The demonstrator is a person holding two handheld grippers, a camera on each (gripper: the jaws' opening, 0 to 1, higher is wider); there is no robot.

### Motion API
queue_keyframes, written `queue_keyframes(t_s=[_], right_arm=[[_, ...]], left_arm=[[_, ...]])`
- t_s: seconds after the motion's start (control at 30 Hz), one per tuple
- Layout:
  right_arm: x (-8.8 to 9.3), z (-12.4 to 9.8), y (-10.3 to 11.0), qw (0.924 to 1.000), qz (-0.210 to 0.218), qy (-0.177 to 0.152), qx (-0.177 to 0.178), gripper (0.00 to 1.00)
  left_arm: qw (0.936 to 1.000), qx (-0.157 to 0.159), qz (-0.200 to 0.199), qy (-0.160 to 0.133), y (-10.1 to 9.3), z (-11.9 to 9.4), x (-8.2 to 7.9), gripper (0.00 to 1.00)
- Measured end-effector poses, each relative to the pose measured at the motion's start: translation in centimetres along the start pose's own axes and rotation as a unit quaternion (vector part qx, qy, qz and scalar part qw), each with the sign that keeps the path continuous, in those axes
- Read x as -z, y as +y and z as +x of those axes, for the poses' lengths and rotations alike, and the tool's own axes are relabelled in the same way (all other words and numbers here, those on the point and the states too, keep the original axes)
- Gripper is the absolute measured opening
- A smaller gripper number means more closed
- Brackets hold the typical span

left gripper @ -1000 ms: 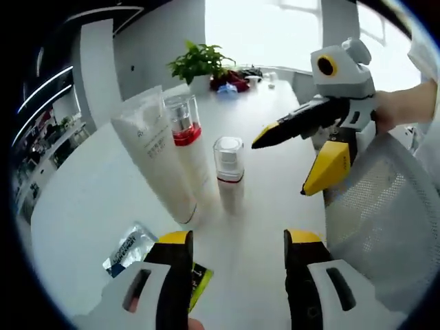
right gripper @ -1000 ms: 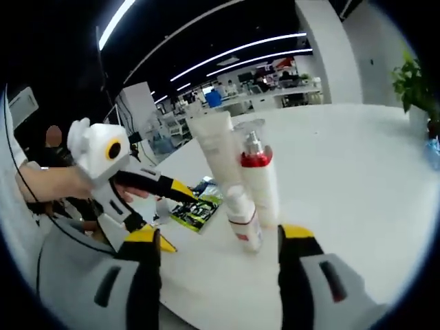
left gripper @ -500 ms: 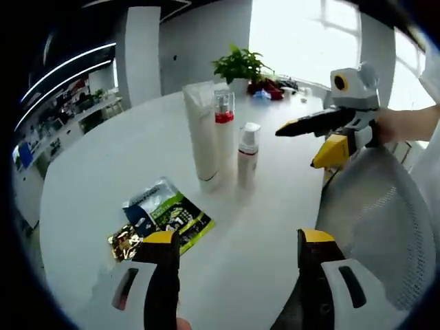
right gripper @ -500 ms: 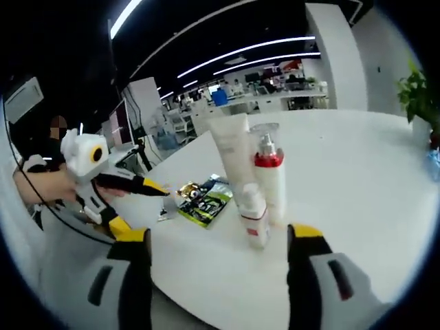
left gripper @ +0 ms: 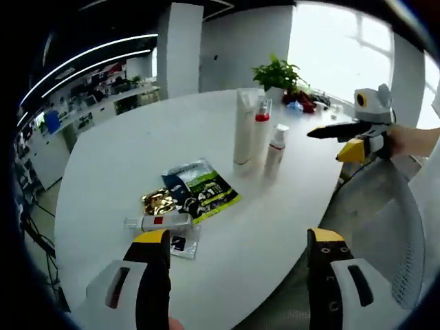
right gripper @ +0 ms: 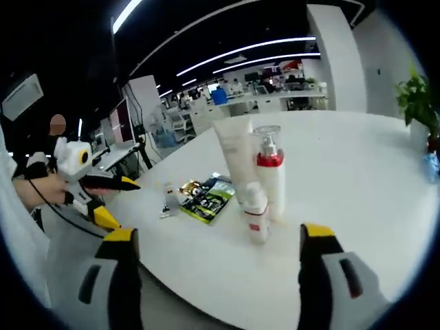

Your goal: Arrange the skincare products in the storage area until every visible bottle or jar stands upright without overlapping.

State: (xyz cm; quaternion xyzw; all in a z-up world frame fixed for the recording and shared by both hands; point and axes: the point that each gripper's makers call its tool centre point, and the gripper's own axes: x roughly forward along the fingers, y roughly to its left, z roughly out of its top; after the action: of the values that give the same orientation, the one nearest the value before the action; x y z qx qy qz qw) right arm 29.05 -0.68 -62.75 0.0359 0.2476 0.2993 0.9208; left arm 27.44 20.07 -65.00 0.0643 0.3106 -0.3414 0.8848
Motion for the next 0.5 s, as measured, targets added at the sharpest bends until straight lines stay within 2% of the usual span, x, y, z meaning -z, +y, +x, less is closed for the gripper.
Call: queue_keyframes(t_s=[0.17,0.27,0.5], right_arm=[[0.2,-0.2,0.1,1.0000,0.003,0.003,-0.001,1.00],[0.2,-0.3,0.4,1.0000,-0.001,0.004,-0.002,1.00],[0.0,-1.5,0.2,1.0000,0.005,-0.002,0.007,1.00]], left_arm=[[0.9995,-0.023,-0.023,-0.005,0.9,-1.4,0.8,0.85],[0.9983,-0.043,-0.040,-0.003,1.5,-1.9,1.3,0.92],[0.9964,-0.058,-0.061,-0.010,1.2,-3.1,1.5,0.97]])
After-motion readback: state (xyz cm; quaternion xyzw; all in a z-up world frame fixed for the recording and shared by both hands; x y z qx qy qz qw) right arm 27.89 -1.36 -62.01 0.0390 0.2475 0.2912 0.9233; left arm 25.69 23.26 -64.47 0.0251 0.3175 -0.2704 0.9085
